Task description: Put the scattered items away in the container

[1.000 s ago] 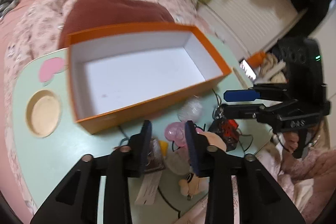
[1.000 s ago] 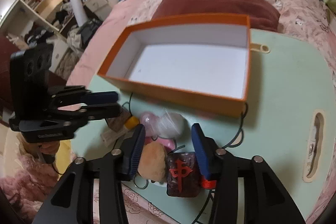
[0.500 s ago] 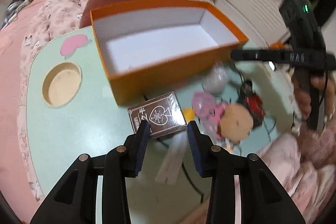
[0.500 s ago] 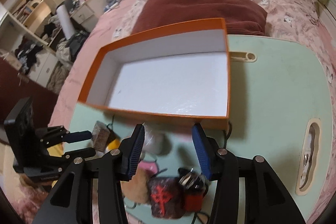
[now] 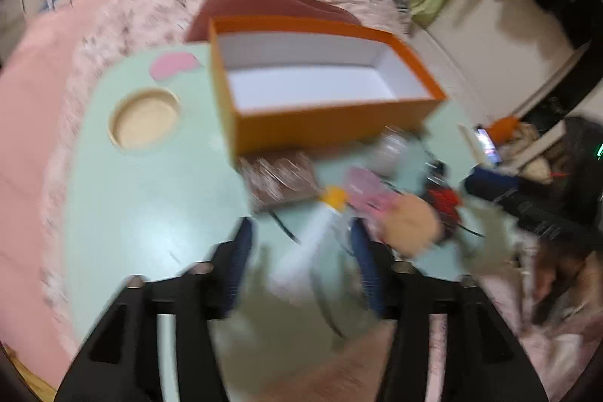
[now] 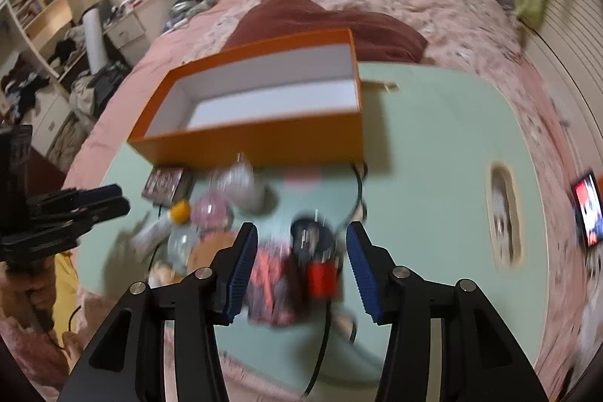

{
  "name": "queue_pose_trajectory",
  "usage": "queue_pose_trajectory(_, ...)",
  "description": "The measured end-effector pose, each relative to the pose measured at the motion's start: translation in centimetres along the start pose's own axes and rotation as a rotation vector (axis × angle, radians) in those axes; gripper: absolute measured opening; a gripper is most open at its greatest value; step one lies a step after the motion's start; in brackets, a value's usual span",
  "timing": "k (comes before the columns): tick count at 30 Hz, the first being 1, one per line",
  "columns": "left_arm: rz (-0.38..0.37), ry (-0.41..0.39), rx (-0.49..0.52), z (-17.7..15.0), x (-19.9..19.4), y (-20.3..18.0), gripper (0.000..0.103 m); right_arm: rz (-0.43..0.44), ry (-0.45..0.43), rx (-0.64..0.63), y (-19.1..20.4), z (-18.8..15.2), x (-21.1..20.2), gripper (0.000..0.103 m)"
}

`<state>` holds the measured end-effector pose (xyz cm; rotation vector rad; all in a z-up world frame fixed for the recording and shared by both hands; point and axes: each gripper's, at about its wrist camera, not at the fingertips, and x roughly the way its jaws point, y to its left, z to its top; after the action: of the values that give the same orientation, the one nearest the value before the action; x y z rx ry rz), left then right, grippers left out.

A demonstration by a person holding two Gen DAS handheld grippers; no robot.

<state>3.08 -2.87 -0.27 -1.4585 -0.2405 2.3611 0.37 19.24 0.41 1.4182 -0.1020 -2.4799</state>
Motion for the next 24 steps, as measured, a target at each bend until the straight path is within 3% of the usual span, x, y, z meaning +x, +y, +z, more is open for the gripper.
queue_pose_trajectory(5,-0.010,-0.006,0.013,-4.1,-0.8,-2.9,0.067,-0.050,0.021,-0.076,2.8,-5.6,-0.3,0.048)
queue_pose_trajectory(13,0.209,-0.079,0.051,-7.4,1.4,-5.2,0.067,-0.162,0.015,-0.100,3.8,-7.8,1.6,0.050)
queue_pose_trajectory(16,0.277,-0.087,0.078,-7.6,2.9,-5.6,0.071,-0.188,-0.002,-0.125,4.2,-8.2,1.9,0.062)
queue_pose_trajectory(18,0.324,-0.129,0.086,-8.1,3.2,-5.8,0.083,-0.165,0.012,-0.117,3.8,-8.4,2.1,0.083)
queue_pose_trajectory(20,0.327,-0.150,0.059,-8.2,3.3,-5.4,0.090,-0.164,0.022,-0.117,3.5,-8.6,2.4,0.092)
queue_pose_trajectory(22,0.341,-0.138,0.043,-8.0,3.4,-4.8,0.102,-0.161,0.022,-0.120,3.5,-8.7,2.4,0.093)
queue_pose_trajectory(24,0.343,-0.135,0.038,-7.9,3.4,-4.4,0.103,-0.158,0.029,-0.123,3.5,-8.9,2.5,0.096)
